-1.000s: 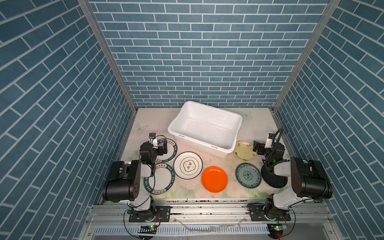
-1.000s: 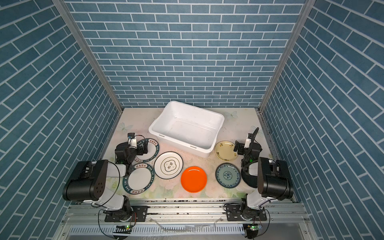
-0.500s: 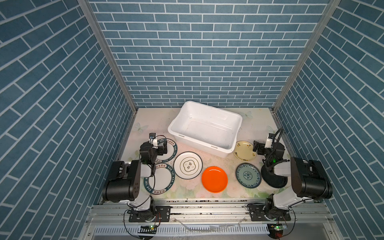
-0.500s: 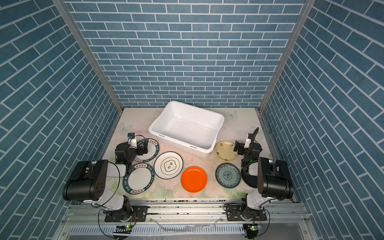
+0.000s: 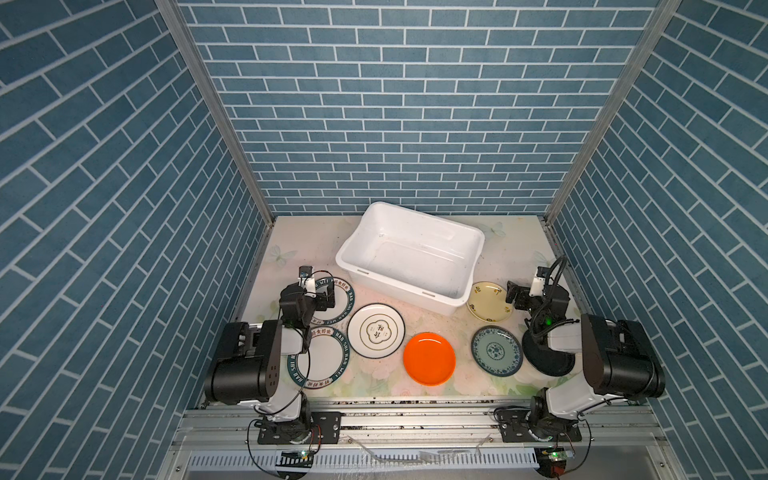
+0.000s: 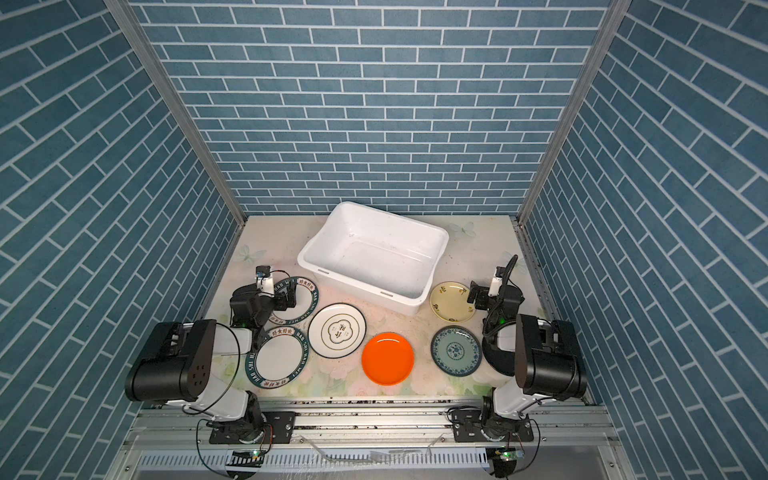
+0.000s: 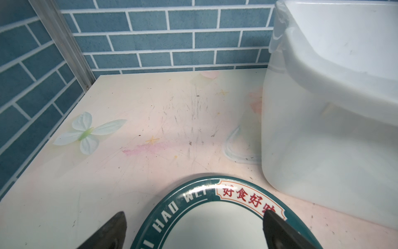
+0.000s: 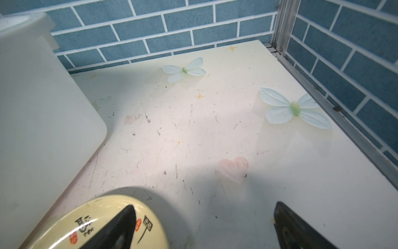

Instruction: Place the plates into the plastic bin on the countertop

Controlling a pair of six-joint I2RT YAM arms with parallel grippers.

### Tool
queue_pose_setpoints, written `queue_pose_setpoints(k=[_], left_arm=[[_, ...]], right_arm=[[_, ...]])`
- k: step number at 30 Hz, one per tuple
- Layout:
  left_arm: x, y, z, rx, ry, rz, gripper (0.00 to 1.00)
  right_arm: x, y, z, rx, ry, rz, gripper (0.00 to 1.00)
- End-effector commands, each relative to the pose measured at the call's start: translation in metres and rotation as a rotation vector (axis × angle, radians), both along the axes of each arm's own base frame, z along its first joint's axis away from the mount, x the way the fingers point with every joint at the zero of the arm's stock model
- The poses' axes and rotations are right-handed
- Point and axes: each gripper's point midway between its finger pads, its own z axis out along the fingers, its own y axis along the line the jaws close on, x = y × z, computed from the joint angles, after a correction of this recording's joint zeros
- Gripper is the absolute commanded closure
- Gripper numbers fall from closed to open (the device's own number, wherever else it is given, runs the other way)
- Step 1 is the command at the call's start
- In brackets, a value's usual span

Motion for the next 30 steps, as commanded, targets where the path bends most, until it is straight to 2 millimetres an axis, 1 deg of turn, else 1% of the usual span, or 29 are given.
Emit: queue_pose_setpoints(k=[1,3,5,6,10,13,15,17,20,22,27,30], left_arm=[[0.001,-0.022,0.01,0.011,-0.029,-0.134,0.0],[0.001,-0.021,0.012,0.013,-0.033,-0.128,0.01],[0.001,-0.016,0.016,0.011,-0.03,-0.097,0.01],[0.001,-0.015,0.017,0.011,-0.026,-0.091,0.01],[0.0,-0.018,0.026,0.004,-0.007,-0.104,0.0],[-0.004,-0.02,0.031,0.002,0.012,-0.117,0.0],[-0.006,-0.021,0.03,-0.004,0.044,-0.121,0.0],[-0.009,-0.026,0.027,-0.016,0.098,-0.153,0.0],[-0.017,-0.044,0.025,-0.031,0.157,-0.27,0.0],[-0.022,-0.046,0.024,-0.029,0.187,-0.29,0.01],[-0.023,-0.032,0.031,0.005,0.204,-0.207,0.0],[-0.02,-0.018,0.037,0.006,0.266,-0.117,0.01]], right_arm=[[0.005,0.0,0.012,-0.054,-0.033,0.021,0.01],[0.003,-0.005,0.015,-0.055,-0.04,-0.014,0.01],[0.0,-0.017,0.021,-0.056,-0.047,-0.087,0.01],[-0.001,-0.019,0.022,-0.055,-0.041,-0.103,0.01],[0.0,-0.012,0.022,-0.054,-0.048,-0.057,0.01],[-0.004,-0.013,0.027,-0.057,-0.066,-0.063,0.01],[-0.006,-0.013,0.031,-0.059,-0.072,-0.066,0.01],[-0.006,-0.013,0.032,-0.058,-0.057,-0.066,0.01],[-0.005,-0.019,0.035,-0.057,-0.021,-0.101,0.01],[-0.005,-0.02,0.042,-0.057,-0.036,-0.104,0.01],[-0.007,-0.022,0.05,-0.058,0.001,-0.118,0.01],[-0.015,-0.03,0.056,-0.024,0.048,-0.189,0.01]])
